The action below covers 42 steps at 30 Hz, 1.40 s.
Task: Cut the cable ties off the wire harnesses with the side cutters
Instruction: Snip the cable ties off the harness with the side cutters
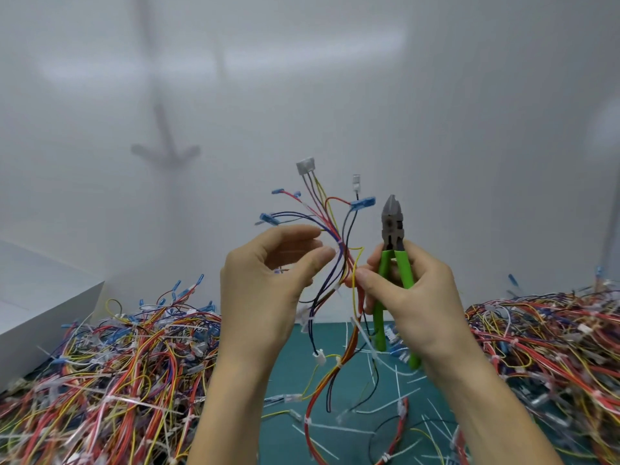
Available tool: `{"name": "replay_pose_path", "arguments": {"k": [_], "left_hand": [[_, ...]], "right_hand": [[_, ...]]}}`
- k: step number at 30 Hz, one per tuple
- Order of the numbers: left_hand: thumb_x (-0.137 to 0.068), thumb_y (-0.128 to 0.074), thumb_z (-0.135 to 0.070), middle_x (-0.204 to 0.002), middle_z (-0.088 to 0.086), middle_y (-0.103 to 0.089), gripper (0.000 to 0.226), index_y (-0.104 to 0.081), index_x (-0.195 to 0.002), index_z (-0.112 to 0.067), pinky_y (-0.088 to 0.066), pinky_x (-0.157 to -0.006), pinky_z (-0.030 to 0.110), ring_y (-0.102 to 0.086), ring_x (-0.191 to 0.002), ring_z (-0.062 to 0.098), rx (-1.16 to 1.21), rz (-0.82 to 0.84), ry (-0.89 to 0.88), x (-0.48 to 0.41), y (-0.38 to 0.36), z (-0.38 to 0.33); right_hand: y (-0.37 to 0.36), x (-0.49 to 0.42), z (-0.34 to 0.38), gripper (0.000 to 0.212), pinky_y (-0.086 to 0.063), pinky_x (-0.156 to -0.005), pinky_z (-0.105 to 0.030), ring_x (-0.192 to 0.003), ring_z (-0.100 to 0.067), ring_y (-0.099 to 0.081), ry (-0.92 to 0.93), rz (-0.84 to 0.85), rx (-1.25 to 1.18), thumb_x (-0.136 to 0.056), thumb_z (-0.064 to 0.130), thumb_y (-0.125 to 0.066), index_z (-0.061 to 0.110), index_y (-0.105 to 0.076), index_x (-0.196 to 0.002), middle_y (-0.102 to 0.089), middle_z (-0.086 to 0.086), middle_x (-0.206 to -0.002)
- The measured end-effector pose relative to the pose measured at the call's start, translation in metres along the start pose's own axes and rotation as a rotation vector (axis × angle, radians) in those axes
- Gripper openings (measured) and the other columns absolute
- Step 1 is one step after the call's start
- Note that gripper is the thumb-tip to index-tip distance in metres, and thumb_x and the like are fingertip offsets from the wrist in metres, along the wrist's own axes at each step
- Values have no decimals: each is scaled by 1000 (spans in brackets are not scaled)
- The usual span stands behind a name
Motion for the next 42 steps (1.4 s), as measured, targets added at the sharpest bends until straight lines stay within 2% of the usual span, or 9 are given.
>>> {"name": "replay_pose_path", "arguments": {"k": [5, 11, 15, 25, 29, 31, 36, 39, 42], "left_hand": [[-80, -75, -33, -80, -7, -75, 6, -76, -85, -30, -60, -66, 32, -70, -76, 11, -38, 17, -68, 0, 7, -11], [-81, -65, -49, -84, -20, -73, 21, -74, -89, -33, -54, -75, 19, -67, -82, -4, -366, 366, 83, 7, -18, 12], [-89, -65, -35, -82, -13, -75, 16, -76, -90, -23, -52, -71, 14, -69, -81, -1, -273, 499, 153, 13, -30, 17], [-86, -67, -25, -59, -11, -68, 20, -72, -68, -21, -41, -48, 10, -60, -45, 3, -417, 220, 136, 7, -21, 18], [-84, -67, -23, -55, -14, -67, 21, -71, -63, -20, -45, -55, 20, -60, -42, 1, -464, 132, 180, 7, -16, 22], [-83, -67, -23, -54, -13, -67, 23, -71, -61, -19, -47, -56, 23, -60, -42, 3, -475, 117, 201, 8, -15, 24], [-83, -66, -26, -54, -13, -67, 24, -70, -61, -19, -53, -61, 26, -62, -46, 6, -538, 162, 227, 8, -18, 30], [-85, -65, -27, -52, -13, -65, 26, -71, -60, -21, -53, -60, 28, -60, -45, 7, -473, 168, 246, 8, -18, 34], [-86, -64, -27, -48, -11, -59, 27, -71, -60, -22, -51, -59, 31, -56, -45, 10, -430, 169, 258, 6, -14, 38]], "right_hand": [[10, -3, -5, 13, -56, -54, -25, -59, -9, -69, -32, -57, -98, -88, -2, -68, 6, -58, -89, -70, 2, -64], [12, -3, -4, 11, -54, -55, -22, -56, -8, -65, -20, -49, -151, -88, -3, -66, 6, -59, -91, -67, 2, -63], [11, -2, -4, 11, -53, -56, -20, -56, -8, -64, -7, -37, -131, -89, -2, -66, 5, -58, -90, -68, -1, -65], [28, -1, 13, 13, -58, -63, -36, -60, -14, -60, 126, -237, 69, -94, 27, -65, 18, -58, -88, -71, 0, -78], [19, 3, 38, 16, -56, -63, -31, -65, -14, -61, 237, -109, 33, -94, 37, -59, 22, -56, -89, -76, 1, -88], [10, 5, 44, 17, -56, -65, -38, -65, -26, -58, 251, 0, 25, -94, 35, -58, 19, -56, -88, -76, -1, -89], [-16, 9, 34, 19, -52, -70, -45, -66, -28, -56, 140, 202, 78, -95, 46, -54, 32, -64, -87, -72, -5, -83], [-22, 8, 19, 37, -52, -71, -50, -72, -36, -56, 46, 244, 194, -92, 54, -54, 19, -66, -93, -55, -20, -74], [-19, 7, 12, 38, -49, -70, -51, -70, -33, -55, 17, 235, 306, -93, 53, -52, 17, -61, -89, -57, -15, -69]]}}
Point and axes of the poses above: each hand's wrist, its own x-axis away from the middle knuckle, its own y-axis out of the back of the hand, z = x × y, the point moved 8 cm from there along -x, towards the middle knuckle
